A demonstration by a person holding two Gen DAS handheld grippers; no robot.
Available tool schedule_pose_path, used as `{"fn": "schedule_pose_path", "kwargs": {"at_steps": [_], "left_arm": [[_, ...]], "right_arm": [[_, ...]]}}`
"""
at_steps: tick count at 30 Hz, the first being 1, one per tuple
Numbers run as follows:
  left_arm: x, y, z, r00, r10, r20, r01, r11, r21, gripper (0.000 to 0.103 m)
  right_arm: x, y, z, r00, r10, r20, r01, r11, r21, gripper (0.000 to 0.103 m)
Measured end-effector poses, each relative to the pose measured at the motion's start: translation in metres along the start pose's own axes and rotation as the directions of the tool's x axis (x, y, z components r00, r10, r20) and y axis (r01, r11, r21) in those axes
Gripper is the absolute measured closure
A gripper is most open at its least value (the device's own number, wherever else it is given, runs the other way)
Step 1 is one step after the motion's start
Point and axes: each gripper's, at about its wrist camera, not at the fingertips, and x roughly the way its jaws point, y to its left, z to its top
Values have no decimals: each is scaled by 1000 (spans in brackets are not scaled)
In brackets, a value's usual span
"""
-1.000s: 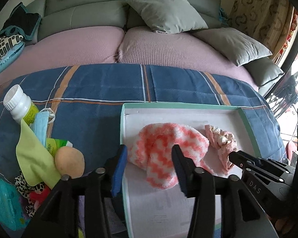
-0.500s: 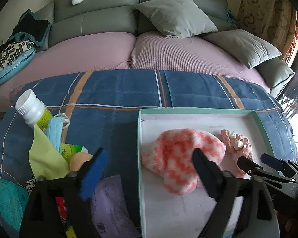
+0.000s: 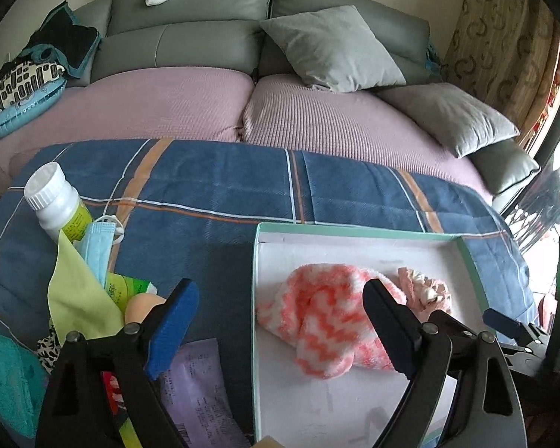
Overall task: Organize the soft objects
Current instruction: 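Withdraw both grippers from the tray back toward the pile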
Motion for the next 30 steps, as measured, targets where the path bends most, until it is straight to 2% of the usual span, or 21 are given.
{"fn": "schedule_pose_path", "kwargs": {"at_steps": [7, 14, 20, 24, 30], "left_arm": [[-8, 5, 2, 998, 42, 42, -42, 999, 1, 10], [-21, 31, 9, 992, 72, 101, -65, 996, -64, 10], [-32, 68, 13, 978, 169, 124, -152, 979, -133, 10], [-43, 94, 15, 965, 222, 137, -193, 961, -198, 10], [-66, 128, 12, 945, 268, 186, -209, 935, -287, 10]], "right_arm": [[-6, 3, 2, 999, 11, 40, -10, 1000, -12, 0], [-18, 5, 6, 992, 61, 109, -64, 998, 18, 0], [-17, 10, 8, 987, 108, 119, -113, 993, 37, 0], [-16, 20, 8, 987, 105, 122, -107, 994, 16, 0], [-19, 53, 8, 981, 155, 120, -149, 987, -51, 0]]}}
